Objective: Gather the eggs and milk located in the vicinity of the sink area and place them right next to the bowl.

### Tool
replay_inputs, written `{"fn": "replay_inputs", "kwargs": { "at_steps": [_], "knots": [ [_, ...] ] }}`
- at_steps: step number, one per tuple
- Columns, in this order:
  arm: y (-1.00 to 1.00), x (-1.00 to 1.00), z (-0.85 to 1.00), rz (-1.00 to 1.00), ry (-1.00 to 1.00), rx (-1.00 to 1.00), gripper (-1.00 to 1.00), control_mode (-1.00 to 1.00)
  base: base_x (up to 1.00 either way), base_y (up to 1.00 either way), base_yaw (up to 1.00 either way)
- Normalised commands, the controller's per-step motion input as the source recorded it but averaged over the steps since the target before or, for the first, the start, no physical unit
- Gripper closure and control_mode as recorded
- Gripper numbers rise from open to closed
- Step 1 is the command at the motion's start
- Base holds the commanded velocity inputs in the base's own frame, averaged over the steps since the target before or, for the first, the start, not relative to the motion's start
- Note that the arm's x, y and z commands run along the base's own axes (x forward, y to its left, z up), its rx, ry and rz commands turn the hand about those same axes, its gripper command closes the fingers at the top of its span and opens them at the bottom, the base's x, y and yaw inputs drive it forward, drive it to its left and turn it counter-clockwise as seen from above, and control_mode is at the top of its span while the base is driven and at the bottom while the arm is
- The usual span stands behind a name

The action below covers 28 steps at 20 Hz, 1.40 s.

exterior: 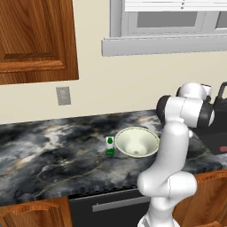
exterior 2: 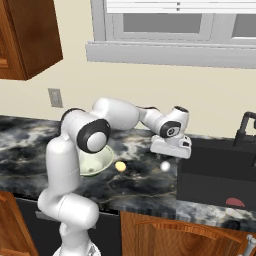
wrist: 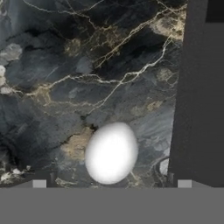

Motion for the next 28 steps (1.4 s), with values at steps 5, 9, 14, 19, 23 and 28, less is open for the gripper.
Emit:
{"fn": "replay_inputs", "kwargs": {
  "at_steps": [5, 9, 14, 19, 23, 28],
  "knots": [
    [0.38, -0.31, 0.0, 0.02, -0.05, 0.0, -1.0, -1.0, 0.0, 0.0, 0.0],
    [0.27, -0.09, -0.05, 0.01, -0.06, 0.0, -1.0, -1.0, 0.0, 0.0, 0.0],
    [-0.09, 0.06, 0.0, 0.0, -0.06, -0.05, -1.0, -1.0, 0.0, 0.0, 0.0],
    [-0.26, 0.07, 0.01, 0.0, 0.0, -0.03, -1.0, -1.0, 0.0, 0.0, 0.0],
    [0.0, 0.01, 0.0, 0.0, 0.0, 0.0, -1.0, -1.0, 0.0, 0.0, 0.0],
    [0.0, 0.21, -0.07, 0.0, 0.0, 0.0, -1.0, -1.0, 0.0, 0.0, 0.0]
  ]
}}
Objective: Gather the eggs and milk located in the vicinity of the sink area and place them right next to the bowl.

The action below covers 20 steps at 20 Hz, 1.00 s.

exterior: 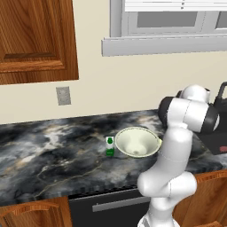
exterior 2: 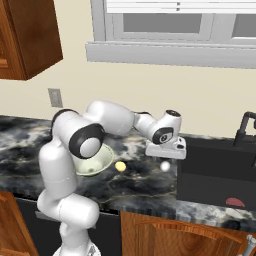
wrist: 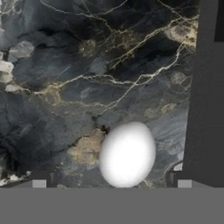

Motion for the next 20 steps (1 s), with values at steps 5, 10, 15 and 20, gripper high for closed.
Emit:
{"fn": "replay_inputs", "kwargs": {
  "at_steps": [5, 10, 15, 20],
  "knots": [
    [0.0, 0.12, -0.18, 0.0, 0.0, 0.0, -1.0, -1.0, 0.0, 0.0, 0.0],
    [-0.09, -0.09, -0.04, 0.0, 0.0, 0.0, -1.0, -1.0, 0.0, 0.0, 0.0],
    [-0.05, -0.05, -0.11, 0.0, 0.0, 0.0, -1.0, -1.0, 0.0, 0.0, 0.0],
    [0.0, 0.0, -0.24, 0.0, 0.0, 0.0, -1.0, -1.0, 0.0, 0.0, 0.0]
  ]
}}
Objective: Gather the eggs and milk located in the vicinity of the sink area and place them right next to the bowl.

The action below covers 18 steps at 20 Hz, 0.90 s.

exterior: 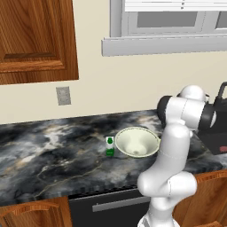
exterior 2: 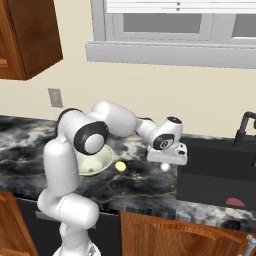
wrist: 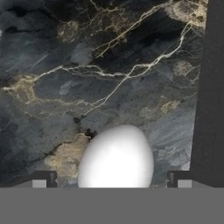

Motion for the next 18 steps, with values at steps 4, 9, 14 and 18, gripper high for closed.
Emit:
{"fn": "replay_inputs", "kwargs": {
  "at_steps": [4, 9, 14, 18],
  "knots": [
    [-0.01, 0.0, -0.15, -0.01, 0.0, 0.0, -1.0, -1.0, 0.0, 0.0, 0.0],
    [0.0, 0.0, 0.0, 0.0, 0.0, 0.0, 1.0, -1.0, 0.0, 0.0, 0.0],
    [0.0, -0.01, 0.0, 0.0, -0.03, 0.0, 1.0, -1.0, 0.0, 0.0, 0.0],
    [0.2, -0.42, 0.27, 0.02, -0.27, 0.0, 1.0, -1.0, 0.0, 0.0, 0.0]
  ]
}}
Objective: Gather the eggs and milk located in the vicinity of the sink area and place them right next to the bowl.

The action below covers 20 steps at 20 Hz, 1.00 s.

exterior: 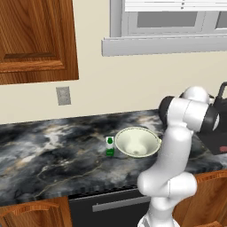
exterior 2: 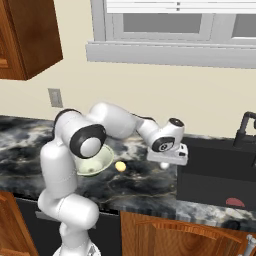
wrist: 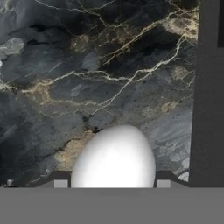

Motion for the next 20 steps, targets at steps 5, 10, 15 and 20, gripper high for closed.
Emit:
{"fn": "replay_inputs", "kwargs": {
  "at_steps": [5, 10, 15, 20],
  "knots": [
    [0.54, -0.95, 0.6, 0.11, -0.35, 0.0, 1.0, -1.0, 0.0, 0.0, 0.0],
    [0.76, -0.71, 0.36, 0.13, -0.3, 0.0, 1.0, -1.0, 0.0, 0.0, 0.0],
    [0.42, -0.29, 0.05, 0.12, -0.29, 0.0, 1.0, -1.0, 0.0, 0.0, 0.0],
    [0.0, -0.08, 0.0, 0.16, -0.13, 0.0, 1.0, -1.0, 0.0, 0.0, 0.0]
  ]
}}
